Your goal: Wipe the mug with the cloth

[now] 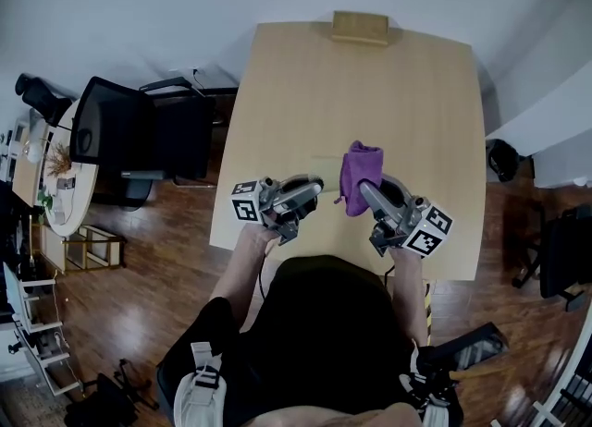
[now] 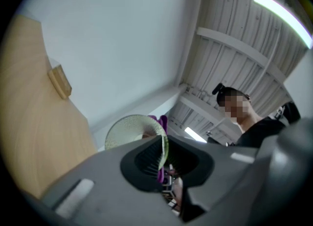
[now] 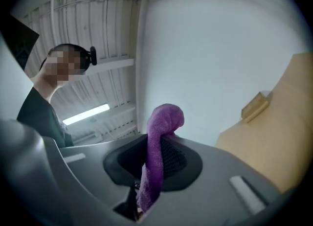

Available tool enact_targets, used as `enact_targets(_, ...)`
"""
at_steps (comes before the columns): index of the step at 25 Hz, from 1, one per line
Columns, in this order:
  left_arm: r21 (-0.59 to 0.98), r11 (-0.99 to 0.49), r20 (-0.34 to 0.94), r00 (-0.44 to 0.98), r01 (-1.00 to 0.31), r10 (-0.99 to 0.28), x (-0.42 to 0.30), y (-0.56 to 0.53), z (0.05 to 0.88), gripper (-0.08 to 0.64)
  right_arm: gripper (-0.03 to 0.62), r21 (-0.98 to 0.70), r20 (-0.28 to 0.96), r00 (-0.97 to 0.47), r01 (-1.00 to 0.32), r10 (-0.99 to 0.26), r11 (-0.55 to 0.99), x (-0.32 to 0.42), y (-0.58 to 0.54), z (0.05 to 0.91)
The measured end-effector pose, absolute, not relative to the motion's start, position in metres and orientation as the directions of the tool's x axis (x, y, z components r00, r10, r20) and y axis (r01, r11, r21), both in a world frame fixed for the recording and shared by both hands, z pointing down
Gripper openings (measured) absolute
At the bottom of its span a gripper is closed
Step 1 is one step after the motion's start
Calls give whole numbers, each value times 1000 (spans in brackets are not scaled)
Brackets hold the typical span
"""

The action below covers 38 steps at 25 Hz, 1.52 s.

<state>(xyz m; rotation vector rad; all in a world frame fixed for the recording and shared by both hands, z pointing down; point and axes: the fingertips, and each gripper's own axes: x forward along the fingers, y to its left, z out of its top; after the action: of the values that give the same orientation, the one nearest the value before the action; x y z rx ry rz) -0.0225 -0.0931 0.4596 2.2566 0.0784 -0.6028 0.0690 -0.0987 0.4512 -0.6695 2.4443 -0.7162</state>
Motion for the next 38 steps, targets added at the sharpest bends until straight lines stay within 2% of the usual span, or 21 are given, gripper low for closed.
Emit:
enact_targets(3,666,-696,-465,879,269,-105,-23,-89,459,48,62,-673,-354,-717,-250,-600,696,75,-106,470)
enact_targets(6,665,-693,-467,879,280,-93,-27,-86,463,48,62,-733,-288,-717,-262,-635,628,77,-114,502)
enact_targets(11,689,-676,-466,874,262,-136,-37,-93,473,40,63,-712,-19,-677,-507,-736,485,95,-126,544)
enact_targets(13,694,-679,-451,879,238,-154,-40,-97,476,40,63,-682,-49,-656,-529,-753,505,103,-125,526)
enact_targets(16,697,-685,-433,886,213,-164,-40,-100,480,40,63,-635,-177,-684,-471,-708,613,95,-116,479)
enact_targets(19,692,-685,-440,885,228,-150,-33,-98,479,40,63,-608,-188,-737,-432,-649,666,72,-113,469)
enact_targets(22,676,-689,-457,882,261,-115,-28,-91,476,48,63,-661,-125,-724,-448,-678,601,73,-124,499)
enact_targets(25,681,-693,-430,895,236,-118,-27,-93,484,40,63,-706,66,-687,-545,-723,453,87,-136,560)
enact_targets(27,702,-694,-356,923,160,-148,-25,-102,505,40,63,-742,143,-639,-575,-756,345,100,-137,587)
enact_targets(30,705,-709,-175,964,-20,-201,-23,-124,543,41,63,-780,173,-572,-576,-801,243,121,-137,603)
enact_targets(34,656,-716,56,961,-239,-269,-11,-171,604,41,63,-803,163,-540,-559,-826,207,141,-140,609)
enact_targets(38,516,-768,334,915,-380,-228,8,-205,652,41,63,-830,150,-524,-528,-838,182,143,-138,612)
